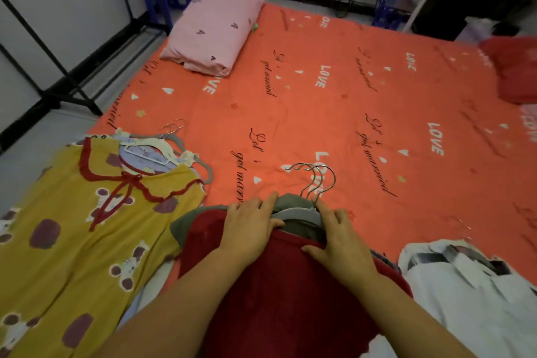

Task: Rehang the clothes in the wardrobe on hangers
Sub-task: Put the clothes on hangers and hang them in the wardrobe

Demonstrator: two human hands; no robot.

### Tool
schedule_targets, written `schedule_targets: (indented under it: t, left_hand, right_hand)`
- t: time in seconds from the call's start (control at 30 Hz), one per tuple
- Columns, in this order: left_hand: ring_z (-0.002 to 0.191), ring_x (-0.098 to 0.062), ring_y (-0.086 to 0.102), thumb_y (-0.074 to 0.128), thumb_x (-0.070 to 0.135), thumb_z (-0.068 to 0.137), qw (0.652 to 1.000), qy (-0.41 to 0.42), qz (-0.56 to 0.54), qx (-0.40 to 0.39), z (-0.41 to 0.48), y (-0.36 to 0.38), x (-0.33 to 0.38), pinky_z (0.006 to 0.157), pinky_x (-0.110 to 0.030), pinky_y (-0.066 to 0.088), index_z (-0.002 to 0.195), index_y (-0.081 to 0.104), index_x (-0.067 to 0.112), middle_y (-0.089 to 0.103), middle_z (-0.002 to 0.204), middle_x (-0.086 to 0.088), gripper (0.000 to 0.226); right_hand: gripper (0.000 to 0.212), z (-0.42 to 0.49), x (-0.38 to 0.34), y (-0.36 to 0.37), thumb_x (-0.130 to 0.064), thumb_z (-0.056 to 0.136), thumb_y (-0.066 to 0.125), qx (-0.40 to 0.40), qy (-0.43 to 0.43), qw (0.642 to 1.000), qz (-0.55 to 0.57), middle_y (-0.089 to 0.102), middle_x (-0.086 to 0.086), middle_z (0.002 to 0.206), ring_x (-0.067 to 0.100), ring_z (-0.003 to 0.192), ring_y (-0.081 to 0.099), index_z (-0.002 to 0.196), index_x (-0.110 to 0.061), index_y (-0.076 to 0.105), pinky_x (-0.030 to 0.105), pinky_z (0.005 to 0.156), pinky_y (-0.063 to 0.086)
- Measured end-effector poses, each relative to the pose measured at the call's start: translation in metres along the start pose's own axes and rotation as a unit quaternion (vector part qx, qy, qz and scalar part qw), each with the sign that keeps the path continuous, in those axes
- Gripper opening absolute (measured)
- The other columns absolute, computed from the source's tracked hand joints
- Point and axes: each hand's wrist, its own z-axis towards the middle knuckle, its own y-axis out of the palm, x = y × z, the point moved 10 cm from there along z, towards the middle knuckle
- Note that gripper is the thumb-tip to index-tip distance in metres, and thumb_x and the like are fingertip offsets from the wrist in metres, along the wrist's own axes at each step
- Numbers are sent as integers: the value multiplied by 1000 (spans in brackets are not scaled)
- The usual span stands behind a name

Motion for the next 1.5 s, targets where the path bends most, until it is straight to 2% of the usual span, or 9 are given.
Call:
schedule_targets:
  t: [0.1,0.17,0.3,0.47,0.6,0.77,1.07,1.23,1.5]
  left_hand:
    - [112,-20,50,41,53,91,1000,-5,14,2,31,27,-3,89,-34,30,139,28,29,56,119,3,55]
    - [119,-19,45,40,52,92,1000,-15,25,-4,47,50,-8,95,-35,27,141,26,28,52,126,2,57]
    - [137,-24,23,45,50,91,994,-50,43,-82,59,105,-30,111,-42,16,148,12,25,24,150,-6,70]
    - [140,-29,17,46,48,93,968,-109,53,-220,18,164,-62,113,-46,13,149,7,26,6,157,-10,72]
    - [140,-29,17,44,48,93,958,-121,62,-253,-13,170,-69,113,-45,13,149,9,25,7,156,-10,70]
    - [137,-27,22,45,46,93,968,-117,62,-212,-32,124,-62,112,-43,18,148,15,24,18,153,-9,67]
    - [128,-22,38,46,37,94,984,-140,68,-83,-93,-20,-73,102,-34,31,142,31,22,34,144,-3,53]
    - [126,-22,40,45,37,94,980,-185,63,-30,-146,-77,-107,98,-34,32,139,35,23,39,141,-2,48]
    - [125,-19,41,45,33,94,977,-201,67,-10,-202,-119,-189,99,-32,33,141,32,23,41,138,1,50]
  right_hand:
    - [97,29,21,17,-43,72,74,1,12,1000,-3,35,-4,115,23,95,56,145,-39,11,35,73,50]
    - [98,48,36,32,-42,72,75,5,25,1000,-17,37,1,124,25,103,54,148,-35,13,36,82,48]
    - [99,69,64,81,-43,75,72,-46,74,993,-75,28,11,145,28,128,39,149,-31,8,37,104,35]
    - [86,38,74,142,-40,84,64,-155,97,981,-62,25,8,148,26,132,35,150,-27,9,36,107,33]
    - [82,12,71,153,-39,85,62,-181,94,977,-57,26,5,147,24,129,37,150,-27,12,34,106,34]
    - [76,2,39,125,-38,86,60,-165,58,983,-62,29,4,145,23,127,38,148,-23,19,33,104,35]
    - [66,-26,-61,59,-37,88,58,-118,-39,990,-65,32,0,144,21,128,38,144,-21,29,31,104,33]
    - [65,-46,-121,56,-38,89,57,-114,-92,987,-71,32,1,144,20,130,37,145,-21,28,31,106,32]
    - [64,-62,-214,78,-40,88,56,-101,-126,982,-101,36,0,140,20,126,40,143,-21,30,30,102,36]
